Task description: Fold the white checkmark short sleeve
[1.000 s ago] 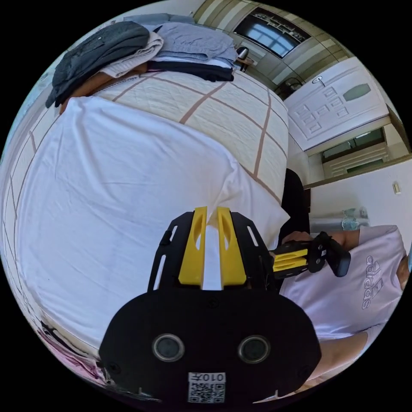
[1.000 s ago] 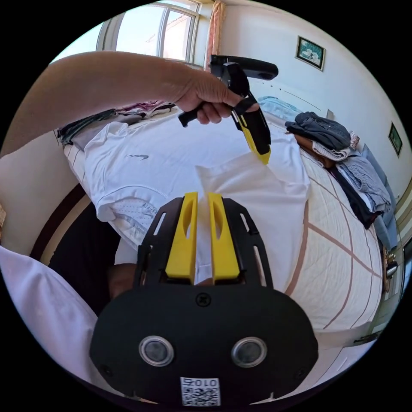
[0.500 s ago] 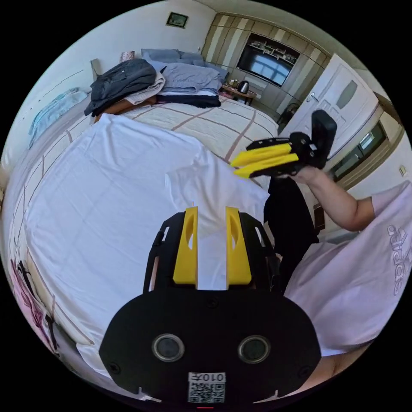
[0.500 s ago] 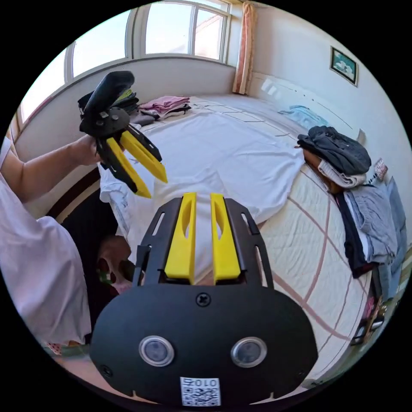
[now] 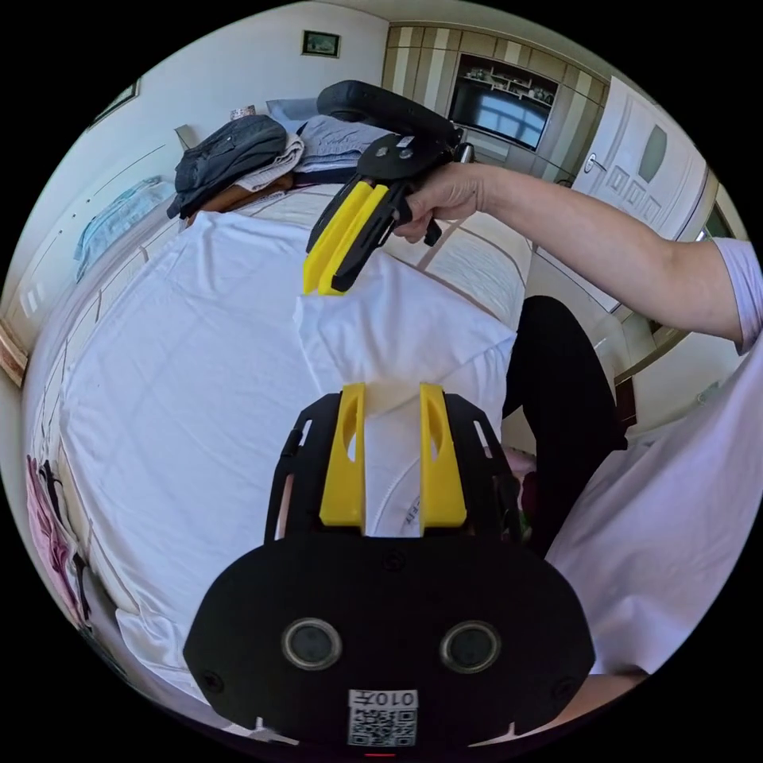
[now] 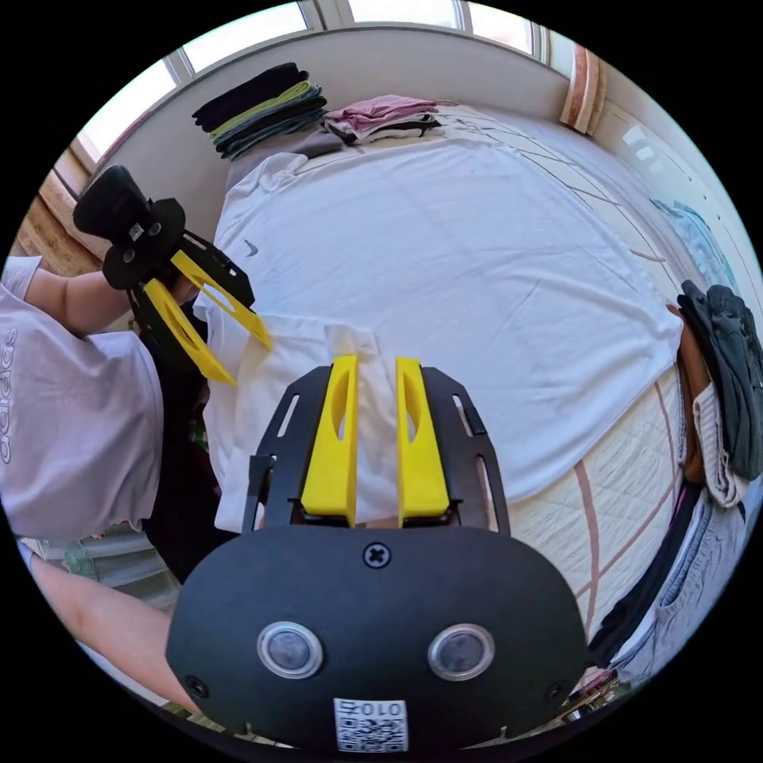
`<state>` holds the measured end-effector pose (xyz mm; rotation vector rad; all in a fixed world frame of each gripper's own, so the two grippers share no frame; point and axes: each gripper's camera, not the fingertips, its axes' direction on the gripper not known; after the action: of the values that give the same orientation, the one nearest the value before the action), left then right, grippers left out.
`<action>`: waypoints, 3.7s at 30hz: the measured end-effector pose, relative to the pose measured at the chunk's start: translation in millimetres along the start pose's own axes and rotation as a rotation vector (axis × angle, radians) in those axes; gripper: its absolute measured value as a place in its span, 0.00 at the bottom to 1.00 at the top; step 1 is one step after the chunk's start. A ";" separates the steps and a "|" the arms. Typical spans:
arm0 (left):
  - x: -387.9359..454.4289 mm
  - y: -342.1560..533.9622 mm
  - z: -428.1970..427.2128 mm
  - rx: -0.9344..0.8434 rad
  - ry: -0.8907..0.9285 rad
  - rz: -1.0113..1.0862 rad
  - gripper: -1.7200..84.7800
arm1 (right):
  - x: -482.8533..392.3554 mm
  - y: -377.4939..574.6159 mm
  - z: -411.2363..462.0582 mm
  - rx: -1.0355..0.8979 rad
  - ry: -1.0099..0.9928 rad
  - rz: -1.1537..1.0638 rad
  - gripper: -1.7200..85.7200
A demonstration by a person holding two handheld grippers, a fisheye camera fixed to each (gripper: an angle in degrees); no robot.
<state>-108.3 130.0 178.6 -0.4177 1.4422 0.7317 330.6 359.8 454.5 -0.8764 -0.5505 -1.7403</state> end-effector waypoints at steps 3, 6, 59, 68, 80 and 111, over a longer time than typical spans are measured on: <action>2.2 7.8 3.5 0.003 0.017 -0.033 0.13 | 2.2 1.6 5.1 0.009 0.038 -0.019 0.08; 7.6 12.7 4.1 0.007 0.010 -0.035 0.13 | 8.8 4.7 3.8 0.014 0.035 -0.024 0.06; 101.7 66.2 -6.7 -0.054 -0.361 0.306 0.02 | 49.1 87.0 -21.0 0.196 0.160 0.321 0.04; 82.9 72.8 1.4 -0.134 -0.458 0.215 0.02 | 53.4 92.3 -9.8 0.179 0.166 0.413 0.05; 100.0 130.4 -36.6 0.005 -0.151 0.004 0.08 | 27.0 107.5 -47.1 0.205 0.077 0.417 0.06; 44.1 402.4 -176.0 -0.005 -0.854 -0.503 0.04 | -89.7 -382.6 42.0 -0.076 -0.146 -0.143 0.10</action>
<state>-510.6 311.6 182.9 -0.3810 0.4969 0.4124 -2.4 571.4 431.0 -1.0460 -0.6600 -1.8455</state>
